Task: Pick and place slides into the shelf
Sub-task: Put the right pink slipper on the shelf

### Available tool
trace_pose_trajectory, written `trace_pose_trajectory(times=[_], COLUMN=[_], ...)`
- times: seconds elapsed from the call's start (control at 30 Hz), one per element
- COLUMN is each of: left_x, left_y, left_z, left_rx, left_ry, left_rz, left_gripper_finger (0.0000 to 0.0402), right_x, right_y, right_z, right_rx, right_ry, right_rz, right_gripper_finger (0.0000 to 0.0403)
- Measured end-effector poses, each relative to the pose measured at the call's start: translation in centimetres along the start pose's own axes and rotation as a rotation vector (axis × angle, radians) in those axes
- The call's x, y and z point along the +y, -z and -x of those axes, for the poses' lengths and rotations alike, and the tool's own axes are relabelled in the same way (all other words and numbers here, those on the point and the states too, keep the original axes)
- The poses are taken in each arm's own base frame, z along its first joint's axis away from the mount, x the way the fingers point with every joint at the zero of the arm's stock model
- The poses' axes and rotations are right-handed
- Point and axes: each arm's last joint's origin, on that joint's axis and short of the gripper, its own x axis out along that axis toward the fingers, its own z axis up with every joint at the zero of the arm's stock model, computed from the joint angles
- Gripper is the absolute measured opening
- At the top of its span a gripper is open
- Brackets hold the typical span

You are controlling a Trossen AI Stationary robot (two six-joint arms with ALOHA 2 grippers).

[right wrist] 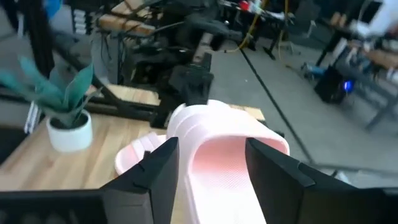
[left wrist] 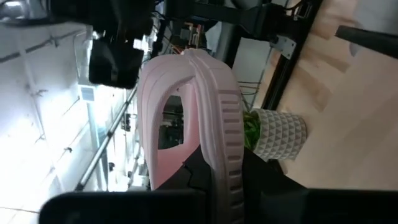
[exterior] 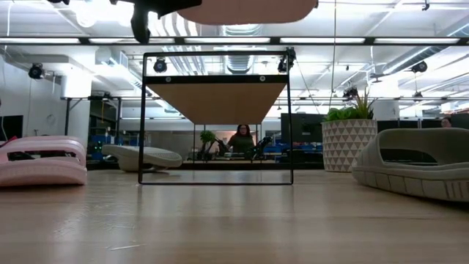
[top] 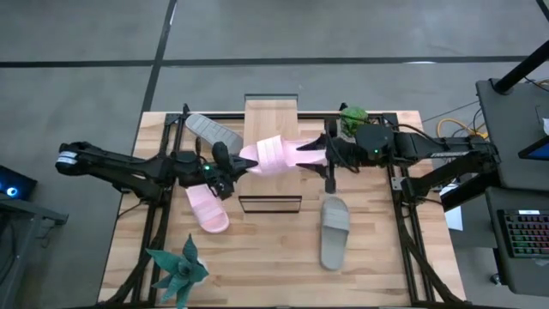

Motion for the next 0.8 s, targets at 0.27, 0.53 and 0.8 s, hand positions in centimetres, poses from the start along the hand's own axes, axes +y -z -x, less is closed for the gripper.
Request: trace_pose_trajectory(times=[0.27,0.53,0.8], left_x=[-0.3,-0.1,0.1], left_y=[-0.3,-0.4,-0.5], left_z=[-1.1,-1.4,-1.5], left_rx=[0.026,0.025,0.014], left_ry=[0.017,0.016,-0.004], left_rz=[-0.039,-0.071,-0.064], left_gripper_finger=[0.0012,0.0012,0.0012], right_x=[-0.3,-0.1,0.2], right_y=[0.4,1.5,2.1], right_z=[-0.4,-1.6,-2.9], right_rx=[0.026,0.114,0.15], right_ry=[-0.025,-0.029,-0.029], right_rz=[-0.156,-0.271,-0.279], right_gripper_finger=[0.0187,0.0186,0.0184])
